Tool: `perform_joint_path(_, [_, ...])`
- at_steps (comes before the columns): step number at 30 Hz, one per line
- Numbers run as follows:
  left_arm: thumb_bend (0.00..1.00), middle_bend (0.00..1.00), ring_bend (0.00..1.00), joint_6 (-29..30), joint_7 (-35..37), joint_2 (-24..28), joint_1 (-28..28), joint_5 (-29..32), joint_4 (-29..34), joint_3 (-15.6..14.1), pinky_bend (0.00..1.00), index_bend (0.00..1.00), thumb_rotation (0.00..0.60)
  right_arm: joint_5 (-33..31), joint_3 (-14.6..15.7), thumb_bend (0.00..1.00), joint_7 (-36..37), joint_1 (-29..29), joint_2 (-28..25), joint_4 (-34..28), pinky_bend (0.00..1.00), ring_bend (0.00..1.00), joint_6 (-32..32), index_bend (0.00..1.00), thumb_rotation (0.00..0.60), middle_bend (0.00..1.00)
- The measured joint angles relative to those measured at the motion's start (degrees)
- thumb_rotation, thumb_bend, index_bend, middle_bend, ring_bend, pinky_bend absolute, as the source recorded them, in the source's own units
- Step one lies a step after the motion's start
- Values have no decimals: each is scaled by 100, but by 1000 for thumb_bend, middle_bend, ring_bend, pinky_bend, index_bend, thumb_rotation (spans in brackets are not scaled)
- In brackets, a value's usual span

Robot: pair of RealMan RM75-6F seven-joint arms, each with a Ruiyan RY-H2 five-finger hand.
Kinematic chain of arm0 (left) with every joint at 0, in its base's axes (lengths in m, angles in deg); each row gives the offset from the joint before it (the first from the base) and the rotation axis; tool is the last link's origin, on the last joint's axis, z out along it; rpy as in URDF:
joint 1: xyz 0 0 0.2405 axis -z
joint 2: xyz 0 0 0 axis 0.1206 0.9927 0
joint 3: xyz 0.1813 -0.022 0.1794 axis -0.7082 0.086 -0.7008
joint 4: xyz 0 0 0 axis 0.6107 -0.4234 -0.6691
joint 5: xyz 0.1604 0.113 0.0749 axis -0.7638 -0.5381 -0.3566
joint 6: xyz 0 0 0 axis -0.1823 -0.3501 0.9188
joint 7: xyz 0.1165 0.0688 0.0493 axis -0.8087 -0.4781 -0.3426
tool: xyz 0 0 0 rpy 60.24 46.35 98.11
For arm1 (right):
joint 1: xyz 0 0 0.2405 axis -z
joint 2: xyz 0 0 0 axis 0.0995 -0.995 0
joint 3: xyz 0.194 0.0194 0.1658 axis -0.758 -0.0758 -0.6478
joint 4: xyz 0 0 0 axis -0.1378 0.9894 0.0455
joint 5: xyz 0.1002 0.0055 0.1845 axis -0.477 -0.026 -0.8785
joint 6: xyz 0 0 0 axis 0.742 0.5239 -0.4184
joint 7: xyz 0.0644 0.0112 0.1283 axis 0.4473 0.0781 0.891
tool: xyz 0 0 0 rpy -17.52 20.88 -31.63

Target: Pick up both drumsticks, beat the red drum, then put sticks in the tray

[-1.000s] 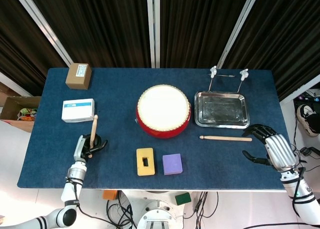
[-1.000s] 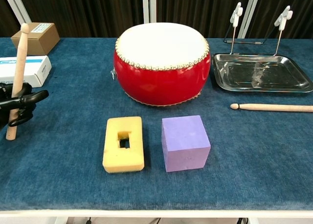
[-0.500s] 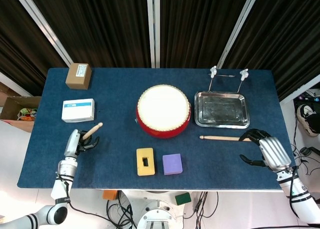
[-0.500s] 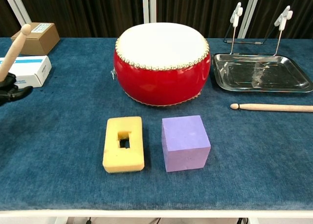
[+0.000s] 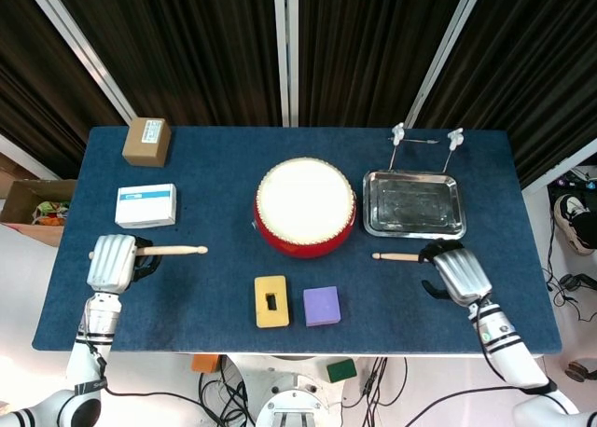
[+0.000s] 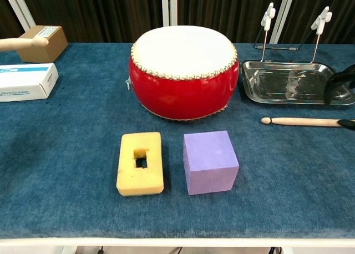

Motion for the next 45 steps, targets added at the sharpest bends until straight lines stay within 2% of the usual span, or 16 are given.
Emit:
perform_joint_path(8, [347, 1000, 1000, 117, -246, 0, 9, -131, 4, -107, 1000, 1000, 600, -483, -221, 331, -841, -366, 1029, 835, 270, 148, -224, 475, 600, 312])
perform_joint_path(16, [347, 1000, 1000, 77, -208, -17, 19, -91, -29, -145, 1000, 1000, 600, -596, -244, 349, -1203, -543, 1419, 1317, 251, 136, -300, 492, 600, 305])
perform_joint_path(26, [344, 1000, 1000, 24, -102, -14, 35, -43, -37, -169, 1000, 1000, 600, -396, -104, 362, -1548, -579, 1853, 2045, 223, 130, -65, 492, 600, 290])
perform_joint_path(34, [340, 1000, 1000, 13, 13, 3, 40, -30, -49, -176, 1000, 1000, 600, -213, -18, 396, -1396, -572, 2090, 2447, 222, 127, 37, 536, 600, 283])
perform_joint_path(38, [338, 1000, 1000, 16, 44, 19, 34, -27, -57, -186, 1000, 1000, 600, -102, 23, 447, -1202, -554, 2155, 2580, 222, 129, 89, 598, 600, 293])
perform_joint_path(45, [336, 1000, 1000, 65, 83, 65, 3, -5, -26, -180, 1000, 1000, 600, 81, 18, 477, -624, -476, 2061, 2475, 234, 150, 348, 677, 600, 345])
